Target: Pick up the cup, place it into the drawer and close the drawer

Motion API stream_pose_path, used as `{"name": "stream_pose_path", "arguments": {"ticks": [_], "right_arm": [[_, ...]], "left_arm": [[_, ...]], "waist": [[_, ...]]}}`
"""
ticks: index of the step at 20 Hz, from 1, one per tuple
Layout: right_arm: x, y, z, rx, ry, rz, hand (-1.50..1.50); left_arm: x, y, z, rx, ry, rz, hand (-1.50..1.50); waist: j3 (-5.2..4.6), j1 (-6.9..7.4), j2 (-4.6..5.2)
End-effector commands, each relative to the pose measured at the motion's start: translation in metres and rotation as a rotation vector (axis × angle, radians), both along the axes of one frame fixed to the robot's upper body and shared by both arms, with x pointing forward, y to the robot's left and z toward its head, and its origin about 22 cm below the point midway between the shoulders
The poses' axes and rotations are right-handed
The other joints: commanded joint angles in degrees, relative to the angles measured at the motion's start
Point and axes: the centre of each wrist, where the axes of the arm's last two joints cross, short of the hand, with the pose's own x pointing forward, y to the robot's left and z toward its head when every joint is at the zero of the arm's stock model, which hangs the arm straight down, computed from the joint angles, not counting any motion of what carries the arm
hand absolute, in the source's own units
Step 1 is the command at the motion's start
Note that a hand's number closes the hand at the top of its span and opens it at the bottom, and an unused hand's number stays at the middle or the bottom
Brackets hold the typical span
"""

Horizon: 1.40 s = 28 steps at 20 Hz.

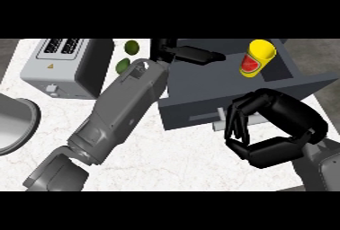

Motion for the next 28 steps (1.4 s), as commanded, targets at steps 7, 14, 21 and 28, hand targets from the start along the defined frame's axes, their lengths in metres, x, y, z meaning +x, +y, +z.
{"name": "stream_pose_path", "arguments": {"ticks": [7, 14, 21, 28], "right_arm": [[-0.015, -0.007, -0.024, -0.456, -0.097, -0.148, -1.5], [0.017, 0.0, -0.109, -0.609, 0.0, -0.215, -1.5], [0.05, -0.002, -0.165, -0.731, 0.025, -0.218, 1.5], [0.095, -0.03, -0.152, -0.577, -0.044, -0.369, 1.5]], "left_arm": [[0.003, 0.004, -0.003, -0.082, -0.002, 0.063, -1.5], [-0.003, 0.021, -0.031, -0.155, -0.011, 0.037, -1.5], [-0.005, 0.05, -0.038, -0.184, -0.01, 0.041, -1.5], [-0.017, 0.087, -0.064, -0.207, 0.018, 0.015, -1.5]], "waist": [[0.09, 5.98, -1.07], [0.1, 10.79, -1.14], [0.15, 13.36, -1.37], [0.27, 16.1, -0.98]]}}
